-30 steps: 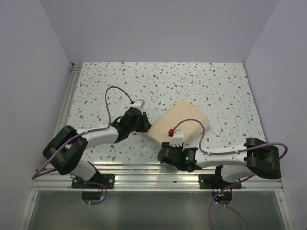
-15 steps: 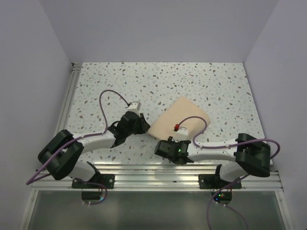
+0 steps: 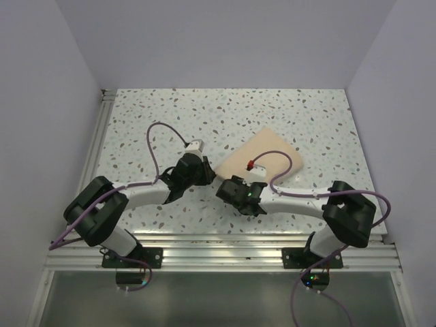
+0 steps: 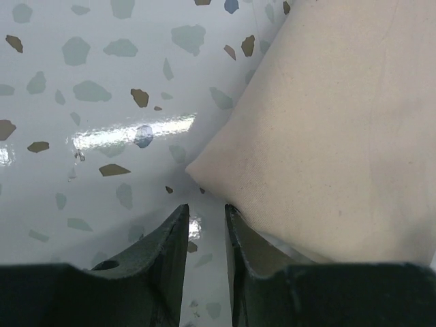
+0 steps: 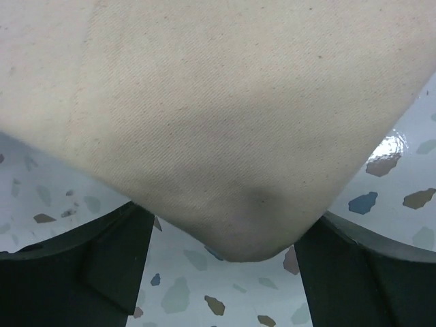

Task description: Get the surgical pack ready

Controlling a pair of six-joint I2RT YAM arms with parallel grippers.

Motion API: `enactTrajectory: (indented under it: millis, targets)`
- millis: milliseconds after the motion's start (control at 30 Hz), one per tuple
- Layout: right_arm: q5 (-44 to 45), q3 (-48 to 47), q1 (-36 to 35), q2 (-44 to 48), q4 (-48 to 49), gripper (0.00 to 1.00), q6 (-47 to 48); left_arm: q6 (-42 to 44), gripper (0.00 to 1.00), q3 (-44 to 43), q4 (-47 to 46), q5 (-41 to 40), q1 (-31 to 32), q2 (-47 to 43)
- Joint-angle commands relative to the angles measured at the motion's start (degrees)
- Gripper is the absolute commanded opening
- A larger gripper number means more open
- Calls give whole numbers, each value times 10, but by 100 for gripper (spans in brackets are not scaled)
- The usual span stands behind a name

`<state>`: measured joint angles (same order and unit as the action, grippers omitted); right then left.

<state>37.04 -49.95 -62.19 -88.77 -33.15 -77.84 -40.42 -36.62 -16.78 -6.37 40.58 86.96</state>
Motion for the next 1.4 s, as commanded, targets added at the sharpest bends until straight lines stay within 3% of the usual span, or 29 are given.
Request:
enactTrajectory:
  millis: [0, 167, 433, 633, 767, 933, 1100, 1200, 1233, 1267, 1333, 1367]
  targets:
    - [37, -17, 0, 13, 4, 82, 56, 23, 32, -27, -17, 10, -19, 11]
    - [9, 82, -5, 95, 129, 89, 141, 42, 34, -40, 0, 29, -56, 12]
    - [-30, 149, -4, 201, 159, 92, 177, 59, 35, -69, 25, 43, -69, 19]
    - [-11, 98, -1, 153, 78, 94, 162, 73, 38, -92, 35, 60, -75, 35]
    - [13, 16, 1, 86, -33, 92, 57, 98, 39, -134, 44, 105, -78, 72]
    - [21, -84, 1, -25, -119, 84, -12, 129, 39, -181, 72, 123, -79, 110]
    - [27, -96, 1, -61, -162, 76, -74, 136, 37, -202, 90, 138, -78, 144]
    - [32, -83, 1, -56, -162, 64, -95, 134, 37, -202, 86, 143, -77, 149]
    - [40, -78, 1, -50, -163, 49, -107, 134, 37, -203, 85, 144, -78, 153]
    - [42, -74, 1, -47, -163, 43, -109, 134, 37, -204, 86, 143, -78, 153]
    - [44, -64, 1, -40, -150, 40, -95, 134, 37, -209, 91, 135, -78, 151]
    - [42, -61, 1, -33, -127, 44, -81, 134, 37, -210, 95, 133, -78, 148]
